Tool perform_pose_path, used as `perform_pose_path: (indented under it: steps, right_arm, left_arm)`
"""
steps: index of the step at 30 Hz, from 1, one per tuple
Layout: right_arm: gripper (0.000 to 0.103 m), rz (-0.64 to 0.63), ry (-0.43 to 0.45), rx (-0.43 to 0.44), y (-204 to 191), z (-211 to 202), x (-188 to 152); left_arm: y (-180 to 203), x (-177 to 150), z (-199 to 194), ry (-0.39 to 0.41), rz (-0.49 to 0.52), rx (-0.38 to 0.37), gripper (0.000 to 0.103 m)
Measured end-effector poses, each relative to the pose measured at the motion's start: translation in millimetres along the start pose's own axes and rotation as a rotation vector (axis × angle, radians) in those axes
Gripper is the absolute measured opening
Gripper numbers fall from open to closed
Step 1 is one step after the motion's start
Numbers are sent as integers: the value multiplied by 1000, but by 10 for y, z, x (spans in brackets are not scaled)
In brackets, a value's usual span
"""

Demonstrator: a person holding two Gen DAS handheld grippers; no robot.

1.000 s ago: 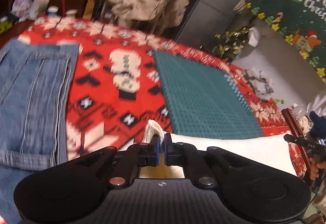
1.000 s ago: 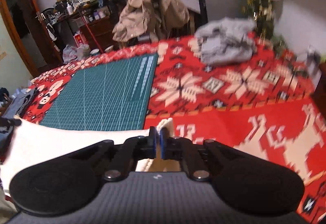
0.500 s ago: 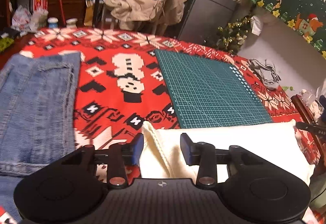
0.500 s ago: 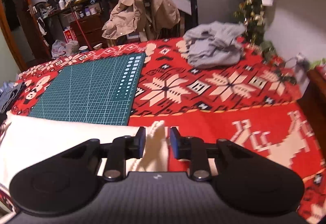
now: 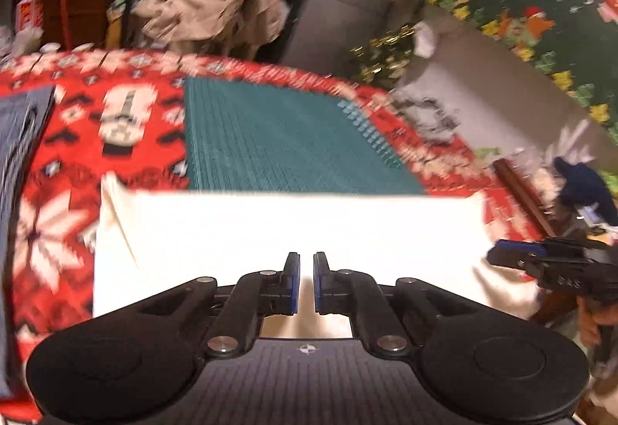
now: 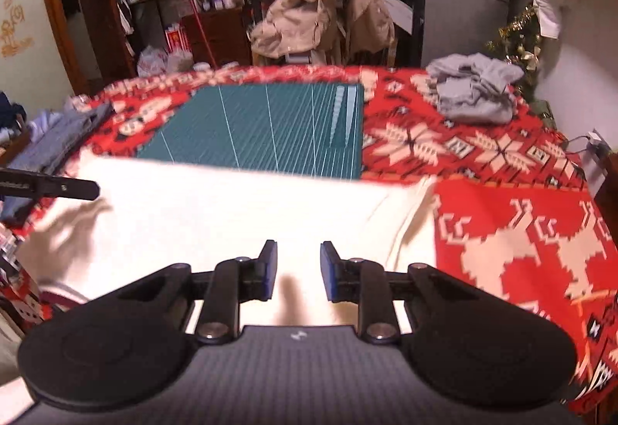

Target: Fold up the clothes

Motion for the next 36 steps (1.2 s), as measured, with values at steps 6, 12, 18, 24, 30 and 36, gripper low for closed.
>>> perform_pose_path:
  steps: [6, 12, 18, 24, 30, 36]
  right_arm:
    - [25, -55, -58, -64, -114, 75, -291]
    - [25, 4, -22, -35, 12, -117, -486]
    - [25, -14, 25, -25, -204, -304, -574]
    - [25, -103, 5, -74, -509, -303, -706]
    - [25, -72, -9, -91, -522, -218, -789]
    - [25, -58, -8, -86, -488, -194, -766]
  left_arm:
    - [52, -246, -66, -18, 61, 125, 6]
    - [69, -476, -219, -14, 93, 162, 6]
    - [336, -643, -259, 36, 89, 78, 7]
    - [463, -740, -182, -14, 107, 90, 8]
    - [408, -773, -177, 3, 61, 82, 10]
    - [457, -804, -178, 24, 68, 106, 10]
Point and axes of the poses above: each gripper's, at about its wrist camera, not at the fingertips, and z roughly the way its jaws point, y to its right, x to its top, the point moved 1 cm from there along z, roughly the way its jaws point, and after that the axes turned 12 degrees about -y, right-handed, at the moved point
